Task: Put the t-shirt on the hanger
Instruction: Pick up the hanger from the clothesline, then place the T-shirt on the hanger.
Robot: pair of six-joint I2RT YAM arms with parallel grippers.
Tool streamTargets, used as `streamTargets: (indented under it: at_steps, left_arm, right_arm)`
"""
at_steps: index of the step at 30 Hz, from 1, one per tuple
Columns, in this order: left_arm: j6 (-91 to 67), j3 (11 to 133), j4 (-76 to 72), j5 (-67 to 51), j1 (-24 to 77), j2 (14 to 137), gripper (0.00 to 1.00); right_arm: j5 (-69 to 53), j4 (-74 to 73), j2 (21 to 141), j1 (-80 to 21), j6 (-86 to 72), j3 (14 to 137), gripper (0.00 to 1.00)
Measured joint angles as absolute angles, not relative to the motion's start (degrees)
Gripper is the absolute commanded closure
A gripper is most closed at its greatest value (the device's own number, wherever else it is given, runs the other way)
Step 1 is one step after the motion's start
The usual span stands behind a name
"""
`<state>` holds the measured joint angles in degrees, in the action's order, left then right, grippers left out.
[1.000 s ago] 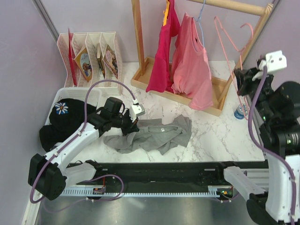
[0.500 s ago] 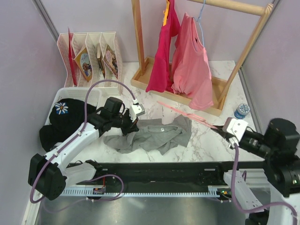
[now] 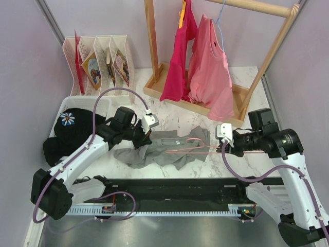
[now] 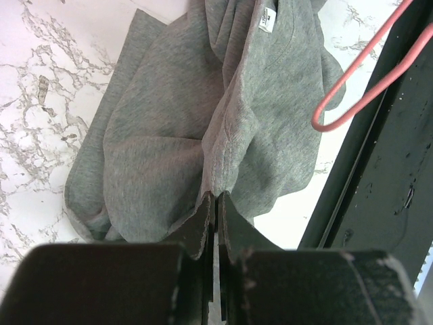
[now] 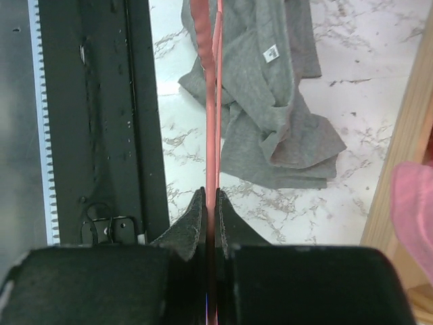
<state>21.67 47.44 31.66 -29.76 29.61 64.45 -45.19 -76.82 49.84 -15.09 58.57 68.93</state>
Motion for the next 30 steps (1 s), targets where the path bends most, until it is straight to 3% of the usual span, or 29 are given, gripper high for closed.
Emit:
streamTargets:
  at_steps: [30]
  left_arm:
    - [24.12,48.03,34.68,-29.67,29.61,63.35,0.98]
  right_arm:
    - [-42.17,-71.77,56.21,-15.16,62.33,69.06,1.00]
